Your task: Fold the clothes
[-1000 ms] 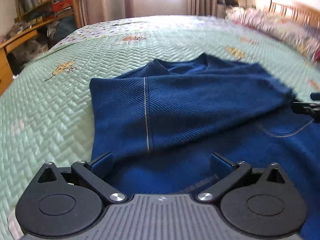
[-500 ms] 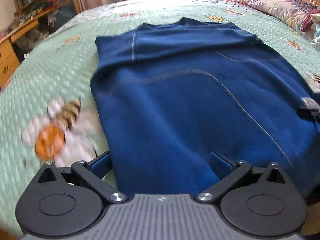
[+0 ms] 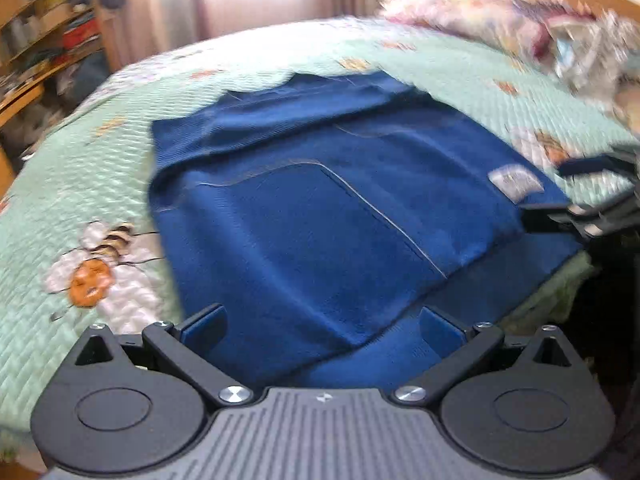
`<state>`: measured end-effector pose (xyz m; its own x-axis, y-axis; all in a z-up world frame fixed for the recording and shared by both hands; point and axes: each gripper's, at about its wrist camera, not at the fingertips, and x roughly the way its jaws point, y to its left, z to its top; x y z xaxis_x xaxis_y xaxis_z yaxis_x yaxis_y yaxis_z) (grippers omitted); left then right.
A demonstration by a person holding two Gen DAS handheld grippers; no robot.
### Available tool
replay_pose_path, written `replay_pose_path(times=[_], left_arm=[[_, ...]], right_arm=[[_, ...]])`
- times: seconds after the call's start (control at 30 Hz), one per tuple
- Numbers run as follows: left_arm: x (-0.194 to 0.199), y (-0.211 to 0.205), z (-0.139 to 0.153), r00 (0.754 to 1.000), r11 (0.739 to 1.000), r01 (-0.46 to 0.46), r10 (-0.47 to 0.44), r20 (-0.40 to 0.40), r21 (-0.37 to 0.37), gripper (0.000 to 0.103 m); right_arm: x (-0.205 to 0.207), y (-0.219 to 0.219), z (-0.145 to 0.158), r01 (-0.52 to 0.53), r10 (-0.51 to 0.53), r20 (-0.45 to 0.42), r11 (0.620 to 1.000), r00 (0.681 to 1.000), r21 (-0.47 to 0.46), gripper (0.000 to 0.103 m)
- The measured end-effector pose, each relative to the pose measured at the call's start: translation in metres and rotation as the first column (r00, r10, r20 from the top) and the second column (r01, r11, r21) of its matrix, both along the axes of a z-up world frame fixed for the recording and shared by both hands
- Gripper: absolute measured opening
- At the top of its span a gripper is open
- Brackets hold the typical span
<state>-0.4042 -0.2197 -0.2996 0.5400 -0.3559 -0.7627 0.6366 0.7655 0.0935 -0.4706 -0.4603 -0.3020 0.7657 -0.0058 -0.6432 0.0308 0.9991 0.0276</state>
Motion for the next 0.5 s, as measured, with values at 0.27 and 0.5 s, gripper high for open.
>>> replay_pose_path(times=[0.27, 0.5], left_arm=[[-0.014, 0.031, -0.004, 0.997, 0.998, -0.048, 0.046, -0.054, -0.035, 0.102], [0.006, 0.074, -0.003, 0.961, 0.957, -0.209, 0.163, -0.223, -0.2, 0.102]], right_arm=[[-0.015, -0.01, -0.023, -0.006, 0.005, -0.167, 1.0, 0.986, -0.006, 0.1], [-0.033, -0.097, -0.012, 0.224, -0.195, -0.11, 0.859, 0.975, 0.46, 0.1]])
